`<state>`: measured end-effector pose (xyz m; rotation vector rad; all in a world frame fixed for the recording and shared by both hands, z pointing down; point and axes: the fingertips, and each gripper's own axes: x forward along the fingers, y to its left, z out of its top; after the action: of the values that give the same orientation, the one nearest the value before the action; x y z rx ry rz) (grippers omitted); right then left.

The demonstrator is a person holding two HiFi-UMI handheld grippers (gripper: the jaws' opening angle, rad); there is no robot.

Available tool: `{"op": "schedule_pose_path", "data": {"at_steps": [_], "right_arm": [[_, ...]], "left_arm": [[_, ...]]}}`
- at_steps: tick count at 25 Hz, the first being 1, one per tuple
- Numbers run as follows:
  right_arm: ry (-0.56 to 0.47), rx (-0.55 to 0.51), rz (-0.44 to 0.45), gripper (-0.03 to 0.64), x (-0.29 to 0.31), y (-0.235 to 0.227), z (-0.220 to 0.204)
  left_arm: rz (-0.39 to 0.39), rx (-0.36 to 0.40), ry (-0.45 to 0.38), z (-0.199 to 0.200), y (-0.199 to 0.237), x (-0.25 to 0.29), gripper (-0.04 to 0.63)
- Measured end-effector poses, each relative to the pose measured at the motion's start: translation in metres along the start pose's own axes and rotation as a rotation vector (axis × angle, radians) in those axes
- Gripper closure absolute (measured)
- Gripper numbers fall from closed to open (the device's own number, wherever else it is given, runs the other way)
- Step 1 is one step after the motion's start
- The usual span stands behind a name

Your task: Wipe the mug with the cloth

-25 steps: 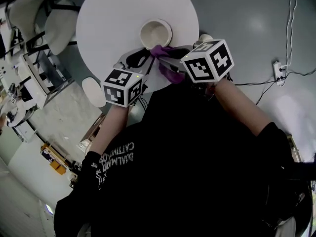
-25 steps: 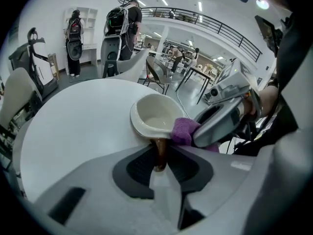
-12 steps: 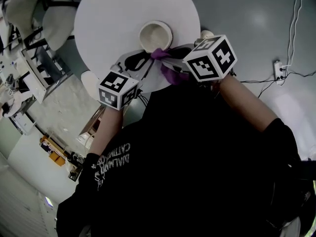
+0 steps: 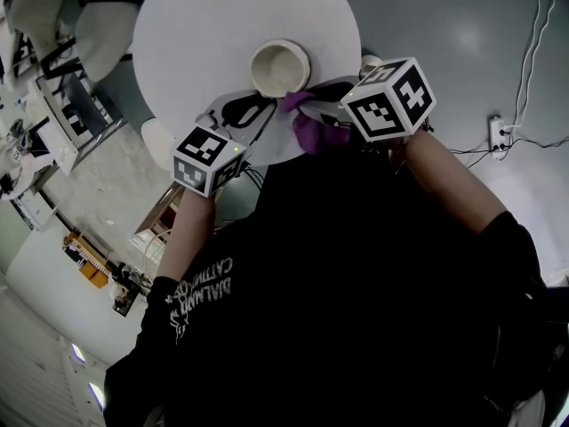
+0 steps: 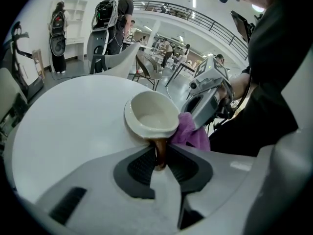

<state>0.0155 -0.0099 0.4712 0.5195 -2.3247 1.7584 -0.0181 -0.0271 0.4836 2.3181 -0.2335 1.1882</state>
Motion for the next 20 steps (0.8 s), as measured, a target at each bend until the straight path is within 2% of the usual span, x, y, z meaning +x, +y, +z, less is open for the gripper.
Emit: {"op": "schedule_pose_path", "data": {"at_steps": [11, 16, 20], "right_arm": [[0.041, -0.012, -0.033, 0.577, -0.025, -0.015, 0.02], [0.018, -0.048, -0.07, 0.578, -0.04, -0.024, 0.045], [0.03, -0.072, -0.052, 0.578, -0.044, -0.023, 0.054]], "left_arm": [[0.001, 0.005, 0.038, 0.002, 0.006, -0.001, 0.52], [0.022, 0.0, 0.066, 0.0, 0.009, -0.002, 0.52], [0.05, -0.001, 0.09, -0.008, 0.008, 0.0, 0.522]]}}
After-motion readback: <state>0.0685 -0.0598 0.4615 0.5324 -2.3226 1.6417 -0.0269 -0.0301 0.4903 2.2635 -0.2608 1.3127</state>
